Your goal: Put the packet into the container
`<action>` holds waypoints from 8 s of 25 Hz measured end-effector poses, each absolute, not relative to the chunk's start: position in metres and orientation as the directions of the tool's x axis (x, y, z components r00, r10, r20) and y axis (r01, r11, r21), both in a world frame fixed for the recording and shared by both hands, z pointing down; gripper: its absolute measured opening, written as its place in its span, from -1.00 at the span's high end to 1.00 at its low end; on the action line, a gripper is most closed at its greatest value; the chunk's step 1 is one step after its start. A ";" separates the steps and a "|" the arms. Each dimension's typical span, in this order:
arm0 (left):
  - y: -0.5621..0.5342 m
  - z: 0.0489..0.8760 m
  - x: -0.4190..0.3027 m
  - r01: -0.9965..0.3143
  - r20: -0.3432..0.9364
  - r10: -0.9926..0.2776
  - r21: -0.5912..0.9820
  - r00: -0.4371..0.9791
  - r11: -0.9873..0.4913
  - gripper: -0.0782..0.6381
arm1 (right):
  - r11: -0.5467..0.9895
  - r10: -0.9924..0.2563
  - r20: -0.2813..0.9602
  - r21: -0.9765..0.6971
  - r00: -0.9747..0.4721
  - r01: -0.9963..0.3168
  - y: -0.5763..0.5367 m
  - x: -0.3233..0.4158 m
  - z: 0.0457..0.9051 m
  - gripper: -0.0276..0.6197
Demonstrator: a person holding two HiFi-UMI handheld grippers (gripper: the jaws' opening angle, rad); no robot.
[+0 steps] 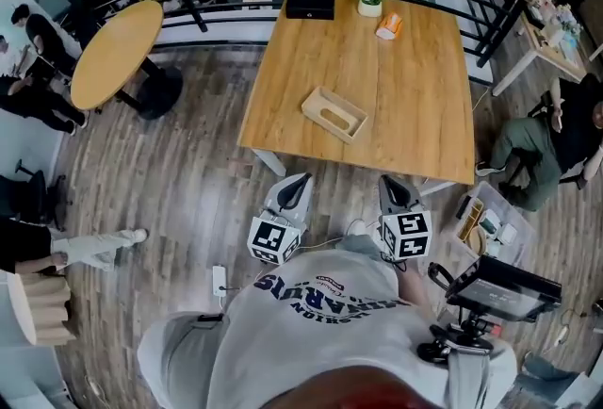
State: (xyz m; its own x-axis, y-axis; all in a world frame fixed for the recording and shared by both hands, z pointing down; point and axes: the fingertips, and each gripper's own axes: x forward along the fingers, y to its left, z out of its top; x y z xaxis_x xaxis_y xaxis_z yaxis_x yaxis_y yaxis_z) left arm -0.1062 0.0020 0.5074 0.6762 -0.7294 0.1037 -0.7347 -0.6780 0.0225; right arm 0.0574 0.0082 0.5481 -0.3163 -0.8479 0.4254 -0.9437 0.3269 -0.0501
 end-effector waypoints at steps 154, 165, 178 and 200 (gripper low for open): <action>-0.408 0.530 -0.090 -0.874 0.250 -0.839 0.078 0.483 -0.479 0.79 | -0.129 -0.639 0.761 -0.254 -0.115 -0.959 -0.764 0.323 0.741 -0.49; -0.413 0.550 -0.109 -0.917 0.316 -0.862 0.091 0.396 -0.388 0.79 | -0.305 -0.508 0.856 -0.284 -0.098 -0.909 -0.826 0.340 0.842 -0.49; -0.424 0.556 -0.117 -0.930 0.334 -0.872 0.039 0.358 -0.366 0.79 | -0.236 -0.437 0.888 -0.266 -0.143 -0.935 -0.831 0.337 0.875 0.58; -0.427 0.530 -0.102 -0.898 0.242 -0.867 0.054 0.436 -0.436 0.79 | 0.285 -0.400 0.912 0.026 -0.094 -0.958 -0.791 0.355 0.751 0.67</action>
State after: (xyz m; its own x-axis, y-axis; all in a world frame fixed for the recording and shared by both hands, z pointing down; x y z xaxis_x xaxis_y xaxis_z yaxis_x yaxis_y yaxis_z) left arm -0.1024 -0.4267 0.5297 0.4357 -0.8671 0.2415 -0.8982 -0.4364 0.0538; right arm 0.3549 -0.7910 0.7507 -0.0938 -0.3996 0.9119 -0.9583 0.2846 0.0262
